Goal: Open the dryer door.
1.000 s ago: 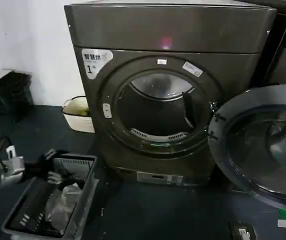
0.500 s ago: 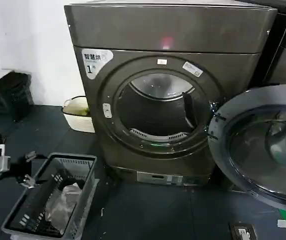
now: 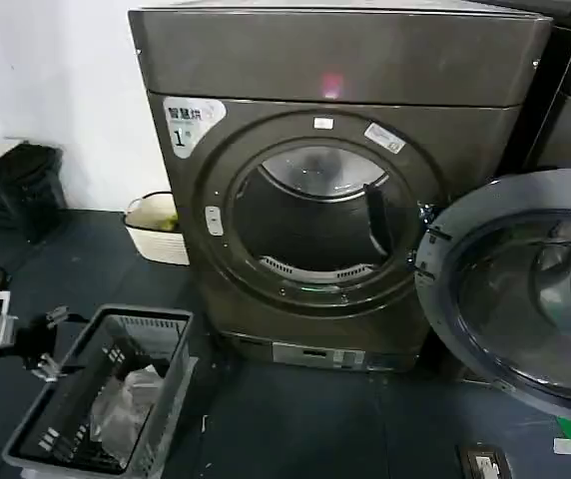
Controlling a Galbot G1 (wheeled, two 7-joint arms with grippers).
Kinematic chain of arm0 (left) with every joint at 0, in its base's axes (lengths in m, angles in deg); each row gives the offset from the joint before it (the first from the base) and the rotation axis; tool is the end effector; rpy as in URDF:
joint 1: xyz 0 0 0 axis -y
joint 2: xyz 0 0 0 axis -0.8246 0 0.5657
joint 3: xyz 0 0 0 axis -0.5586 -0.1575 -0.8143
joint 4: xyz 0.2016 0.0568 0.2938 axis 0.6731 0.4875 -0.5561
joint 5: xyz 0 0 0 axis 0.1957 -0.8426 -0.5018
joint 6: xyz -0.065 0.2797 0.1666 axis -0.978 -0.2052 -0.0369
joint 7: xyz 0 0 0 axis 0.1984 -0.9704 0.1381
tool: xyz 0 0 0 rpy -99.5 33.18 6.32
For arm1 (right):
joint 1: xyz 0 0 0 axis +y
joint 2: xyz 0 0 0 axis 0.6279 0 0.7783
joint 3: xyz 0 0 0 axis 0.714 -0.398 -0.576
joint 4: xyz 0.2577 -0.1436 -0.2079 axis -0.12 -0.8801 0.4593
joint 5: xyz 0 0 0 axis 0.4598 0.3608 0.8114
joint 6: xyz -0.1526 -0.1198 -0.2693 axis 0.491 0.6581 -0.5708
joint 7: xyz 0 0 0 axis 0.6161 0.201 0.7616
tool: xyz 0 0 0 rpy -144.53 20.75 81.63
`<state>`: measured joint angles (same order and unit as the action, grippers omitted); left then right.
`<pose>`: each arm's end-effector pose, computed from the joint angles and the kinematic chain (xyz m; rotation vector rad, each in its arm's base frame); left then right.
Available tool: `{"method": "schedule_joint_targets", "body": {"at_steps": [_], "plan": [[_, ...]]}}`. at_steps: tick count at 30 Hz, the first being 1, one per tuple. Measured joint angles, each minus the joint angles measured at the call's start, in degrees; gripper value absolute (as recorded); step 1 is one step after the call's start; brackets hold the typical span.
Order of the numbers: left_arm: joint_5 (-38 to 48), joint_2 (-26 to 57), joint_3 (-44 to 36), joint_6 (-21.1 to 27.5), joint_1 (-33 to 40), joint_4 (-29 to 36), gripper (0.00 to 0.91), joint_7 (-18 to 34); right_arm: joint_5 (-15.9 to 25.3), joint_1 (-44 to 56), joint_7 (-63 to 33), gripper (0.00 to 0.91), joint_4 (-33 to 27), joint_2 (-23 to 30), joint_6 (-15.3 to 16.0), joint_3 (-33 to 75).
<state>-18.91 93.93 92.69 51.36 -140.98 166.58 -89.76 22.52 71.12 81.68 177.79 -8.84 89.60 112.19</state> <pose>0.2947 0.3163 -0.0543 -1.0591 -1.7916 -1.4265 -0.0529 -0.4199 -0.0501 1.5959 2.3787 -0.9482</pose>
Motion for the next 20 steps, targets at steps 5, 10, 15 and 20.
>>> {"method": "schedule_joint_targets", "body": {"at_steps": [5,10,15,20], "plan": [[-2.19,0.05,0.08,0.41,0.15,-0.36,0.907,-1.98,0.03,0.32,0.0,0.907,0.12,0.23,-0.02,0.3],[-4.27,-0.37,0.12,0.33,0.12,-1.36,0.907,-2.74,0.05,0.41,-0.03,0.907,-0.07,0.15,-0.02,0.56],[-6.65,-0.96,-0.04,0.24,0.21,-1.6,0.907,-3.33,0.08,0.17,-0.02,0.907,-0.08,0.27,0.02,0.52],[-9.07,-0.8,-0.08,0.09,0.18,-2.19,0.907,-4.69,0.1,0.12,-0.02,0.907,-0.35,0.29,-0.05,0.5]]}}
